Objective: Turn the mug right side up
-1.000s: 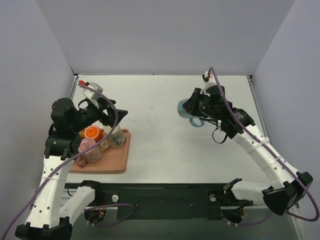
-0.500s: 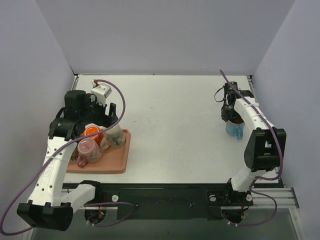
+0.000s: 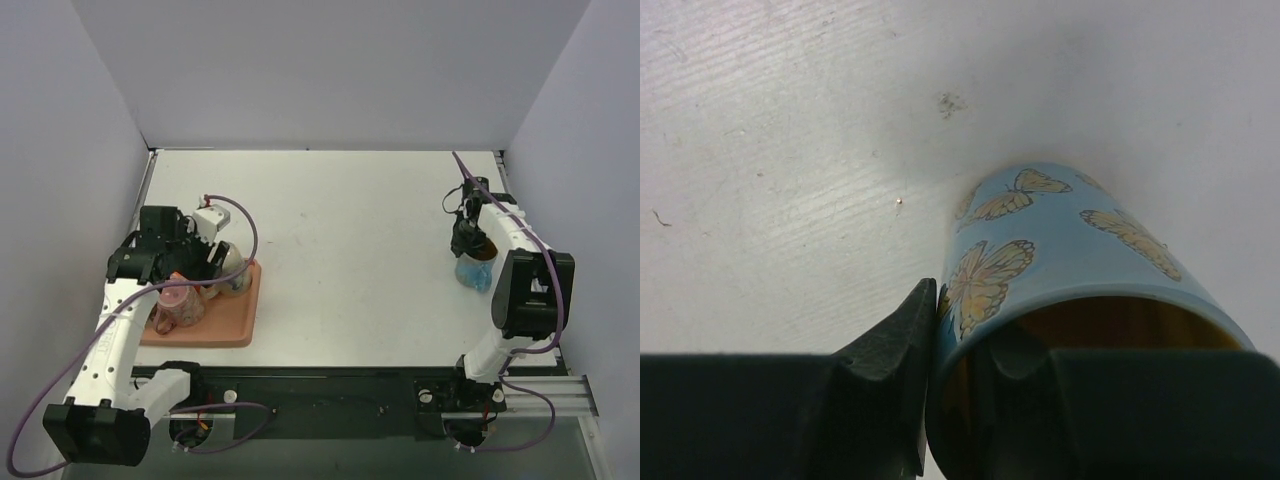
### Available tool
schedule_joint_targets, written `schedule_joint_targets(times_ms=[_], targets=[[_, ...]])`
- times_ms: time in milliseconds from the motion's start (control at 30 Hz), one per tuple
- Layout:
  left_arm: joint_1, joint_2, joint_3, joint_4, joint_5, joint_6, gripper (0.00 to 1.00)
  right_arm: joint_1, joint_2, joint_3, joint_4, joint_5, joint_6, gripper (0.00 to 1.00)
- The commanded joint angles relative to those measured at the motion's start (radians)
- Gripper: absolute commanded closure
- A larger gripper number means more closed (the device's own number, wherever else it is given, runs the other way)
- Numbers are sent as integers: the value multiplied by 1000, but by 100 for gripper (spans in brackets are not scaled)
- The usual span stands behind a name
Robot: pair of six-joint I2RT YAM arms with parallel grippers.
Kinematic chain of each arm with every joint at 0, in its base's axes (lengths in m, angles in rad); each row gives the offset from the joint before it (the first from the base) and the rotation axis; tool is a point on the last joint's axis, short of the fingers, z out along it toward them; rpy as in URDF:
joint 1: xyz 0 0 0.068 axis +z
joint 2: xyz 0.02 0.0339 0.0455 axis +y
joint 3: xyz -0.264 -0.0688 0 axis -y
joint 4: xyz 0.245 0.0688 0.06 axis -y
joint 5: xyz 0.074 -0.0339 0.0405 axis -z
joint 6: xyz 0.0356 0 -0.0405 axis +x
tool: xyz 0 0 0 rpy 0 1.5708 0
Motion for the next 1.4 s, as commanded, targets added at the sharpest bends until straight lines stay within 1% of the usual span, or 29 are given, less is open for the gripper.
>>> schedule_joint_targets(times_ms=[0,33,67,100,133,200,300,367,467,600,633,733,833,867,967,1033,1067,1133,1267,1300,1367], targets=[[93,-1,-39,39,93,189,23,-25,-3,-4,18,-4,-36,83],[106,-1,-60,50,96,219,23,-31,-5,-7,18,-15,-38,81],[144,-1,-71,71,108,236,23,-31,-10,-12,23,-24,-42,75],[158,-1,-92,82,113,261,23,-32,-11,-13,21,-28,-41,72],[161,-4,-100,93,125,278,23,-32,-13,-15,15,-29,-42,65],[170,-5,-123,94,150,310,23,-31,-25,-9,-2,-13,-36,59],[193,3,-128,77,199,383,23,-14,-84,-9,-14,40,-42,55],[201,18,-134,59,205,426,23,9,-131,2,-29,82,-53,52],[206,44,-148,82,217,450,24,41,-209,16,-51,105,-62,51],[206,99,-154,99,286,465,32,58,-292,34,-63,82,-78,50],[206,110,-159,99,292,464,34,58,-304,37,-63,56,-79,50],[206,144,-174,120,291,465,38,58,-359,49,-69,22,-79,50],[201,141,-209,160,312,451,40,58,-401,56,-72,21,-81,50],[198,135,-226,169,317,444,41,84,-417,57,-76,15,-81,50],[184,124,-257,212,302,427,44,100,-450,56,-80,-1,-84,50],[173,119,-287,267,271,393,47,113,-474,50,-79,-18,-88,50],[172,119,-303,283,259,379,52,119,-482,45,-79,-34,-87,50],[172,119,-323,323,250,371,58,133,-493,40,-77,-59,-84,50],[167,118,-335,334,266,370,71,153,-505,36,-74,-73,-75,50],[166,115,-337,332,268,368,72,158,-513,34,-73,-78,-75,50],[160,113,-343,334,269,362,84,164,-525,28,-68,-78,-75,50]])
